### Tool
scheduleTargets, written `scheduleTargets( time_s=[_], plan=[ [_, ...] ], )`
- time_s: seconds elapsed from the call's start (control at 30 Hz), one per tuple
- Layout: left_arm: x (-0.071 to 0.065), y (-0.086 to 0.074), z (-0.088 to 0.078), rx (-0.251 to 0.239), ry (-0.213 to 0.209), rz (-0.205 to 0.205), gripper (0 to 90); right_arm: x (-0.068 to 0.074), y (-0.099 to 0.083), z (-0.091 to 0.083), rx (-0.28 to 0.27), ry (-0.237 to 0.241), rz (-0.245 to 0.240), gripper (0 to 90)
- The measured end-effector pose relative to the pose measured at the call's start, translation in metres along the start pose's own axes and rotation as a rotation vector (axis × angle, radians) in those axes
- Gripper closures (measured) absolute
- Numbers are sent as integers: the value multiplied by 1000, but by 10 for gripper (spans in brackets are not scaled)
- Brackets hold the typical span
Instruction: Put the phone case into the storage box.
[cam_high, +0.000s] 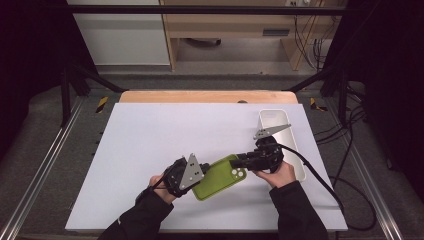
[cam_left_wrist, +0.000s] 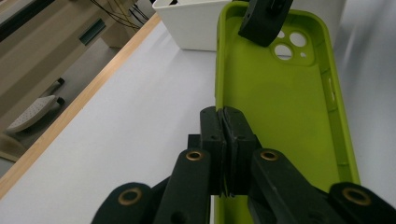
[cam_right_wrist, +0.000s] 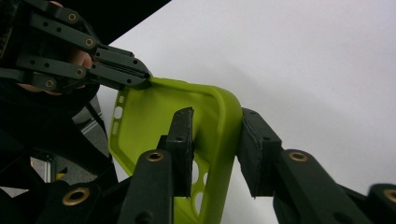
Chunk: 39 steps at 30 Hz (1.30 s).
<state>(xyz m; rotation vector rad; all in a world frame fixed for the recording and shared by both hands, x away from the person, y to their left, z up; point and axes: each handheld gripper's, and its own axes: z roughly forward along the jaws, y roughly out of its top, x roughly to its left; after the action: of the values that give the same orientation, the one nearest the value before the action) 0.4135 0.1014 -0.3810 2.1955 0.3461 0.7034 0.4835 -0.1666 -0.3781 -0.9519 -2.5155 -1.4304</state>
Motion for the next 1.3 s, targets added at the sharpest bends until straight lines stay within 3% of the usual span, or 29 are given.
scheduleTargets(
  time_s=[0.4, 0.93, 1.3],
  plan=[
    [-2, -2, 1, 15, 6, 24, 877, 0, 1, -3, 12, 30, 23, 781],
    [-4, -2, 5, 28, -5, 39, 876, 2, 0, -4, 49, 7, 14, 791],
    [-4, -2, 10, 27, -26, 11, 853, 4, 0, -8, 39, -17, -2, 794]
  ],
)
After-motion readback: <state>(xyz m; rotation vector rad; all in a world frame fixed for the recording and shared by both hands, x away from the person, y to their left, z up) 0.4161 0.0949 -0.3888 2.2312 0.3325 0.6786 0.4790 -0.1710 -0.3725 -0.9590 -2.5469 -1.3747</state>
